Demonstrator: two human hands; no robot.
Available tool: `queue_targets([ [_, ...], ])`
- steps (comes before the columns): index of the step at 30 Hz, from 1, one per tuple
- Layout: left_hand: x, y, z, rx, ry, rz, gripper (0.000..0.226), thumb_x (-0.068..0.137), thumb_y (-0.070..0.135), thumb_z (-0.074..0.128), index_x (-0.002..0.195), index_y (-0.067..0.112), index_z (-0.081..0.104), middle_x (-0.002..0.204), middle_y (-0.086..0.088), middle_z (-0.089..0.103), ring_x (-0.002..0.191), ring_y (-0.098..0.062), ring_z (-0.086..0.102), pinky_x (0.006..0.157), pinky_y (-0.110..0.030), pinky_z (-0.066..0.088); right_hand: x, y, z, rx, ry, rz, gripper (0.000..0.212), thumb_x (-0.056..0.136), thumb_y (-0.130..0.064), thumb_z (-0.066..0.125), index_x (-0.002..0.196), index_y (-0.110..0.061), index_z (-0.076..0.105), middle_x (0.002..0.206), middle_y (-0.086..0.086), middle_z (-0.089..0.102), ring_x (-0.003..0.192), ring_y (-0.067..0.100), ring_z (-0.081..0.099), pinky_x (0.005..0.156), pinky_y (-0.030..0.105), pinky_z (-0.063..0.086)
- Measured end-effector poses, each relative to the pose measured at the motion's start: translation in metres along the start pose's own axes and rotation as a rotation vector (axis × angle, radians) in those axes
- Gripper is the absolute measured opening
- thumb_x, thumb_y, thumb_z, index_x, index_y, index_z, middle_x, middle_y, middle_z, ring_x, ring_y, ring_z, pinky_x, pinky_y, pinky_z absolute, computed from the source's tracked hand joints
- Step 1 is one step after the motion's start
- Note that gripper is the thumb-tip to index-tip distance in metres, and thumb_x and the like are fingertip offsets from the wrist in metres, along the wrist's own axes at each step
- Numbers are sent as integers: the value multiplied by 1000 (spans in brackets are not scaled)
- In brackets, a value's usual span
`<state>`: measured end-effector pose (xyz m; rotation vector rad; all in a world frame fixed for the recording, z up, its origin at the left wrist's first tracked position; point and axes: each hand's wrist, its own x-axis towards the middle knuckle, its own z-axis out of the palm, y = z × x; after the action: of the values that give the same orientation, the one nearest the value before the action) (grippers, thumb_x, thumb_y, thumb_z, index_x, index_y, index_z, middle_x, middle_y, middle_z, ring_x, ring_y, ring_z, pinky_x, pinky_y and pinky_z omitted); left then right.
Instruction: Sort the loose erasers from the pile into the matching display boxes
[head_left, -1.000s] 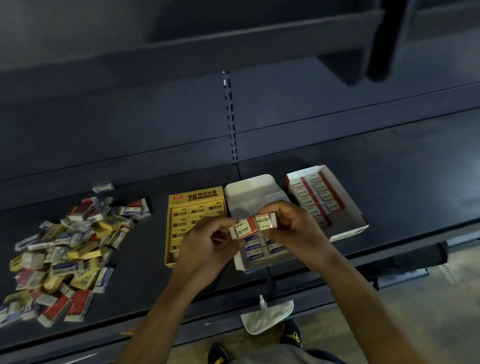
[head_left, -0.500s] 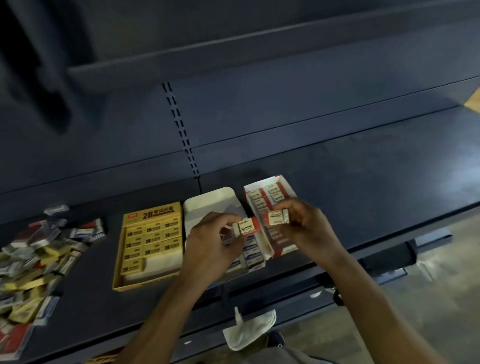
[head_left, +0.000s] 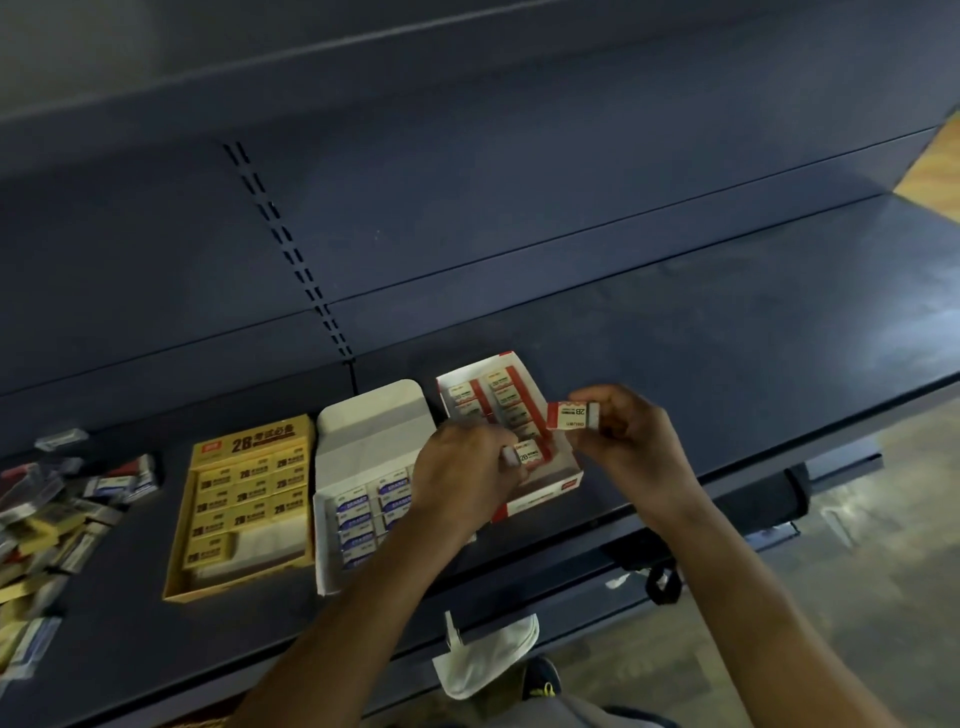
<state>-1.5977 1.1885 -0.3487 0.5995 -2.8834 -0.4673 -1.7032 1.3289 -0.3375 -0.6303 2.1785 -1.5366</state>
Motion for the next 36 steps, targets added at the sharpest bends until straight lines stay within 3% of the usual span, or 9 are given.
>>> queue_targets([
  [9,13,8,17,-10,-8,24,20,80,43,69,91,26,63,96,9,68,87,-7,62,75,-24,52,2,6,-6,-3,3,34,22,77,-16,72,90,-31,62,84,-9,69,79,6,67,76,42,57],
  [20,11,4,21,6,-11,59,19,77,39,72,85,27,59,107,9,63,100,-8,58,80,-22,46,5,9,-1,18,-55,33,27,78,-11,71,90,-35,62,88,-5,69,83,10,67,76,43,57],
  [28,15,7,17,11,-64,43,21,82,45,66,87,24,62,108,6,60,96,-8,55,74,-17,38,5,5,0,36,-67,16,28,80,-8,69,89,-34,61,89,-4,69,82,8,67,75,38,58],
  [34,13,7,15,-33,-67,63,24,81,48,66,88,25,62,104,6,61,92,-8,56,74,-19,45,5,1,-1,53,-92,-19,39,82,-1,65,90,-38,61,91,-6,70,84,7,68,75,37,58],
  [36,12,7,12,-107,-70,71,32,79,49,66,101,25,63,107,6,64,96,-9,60,81,-24,50,5,-1,-2,58,-111,-27,44,82,2,63,93,-41,60,92,-7,70,86,6,68,76,36,58],
])
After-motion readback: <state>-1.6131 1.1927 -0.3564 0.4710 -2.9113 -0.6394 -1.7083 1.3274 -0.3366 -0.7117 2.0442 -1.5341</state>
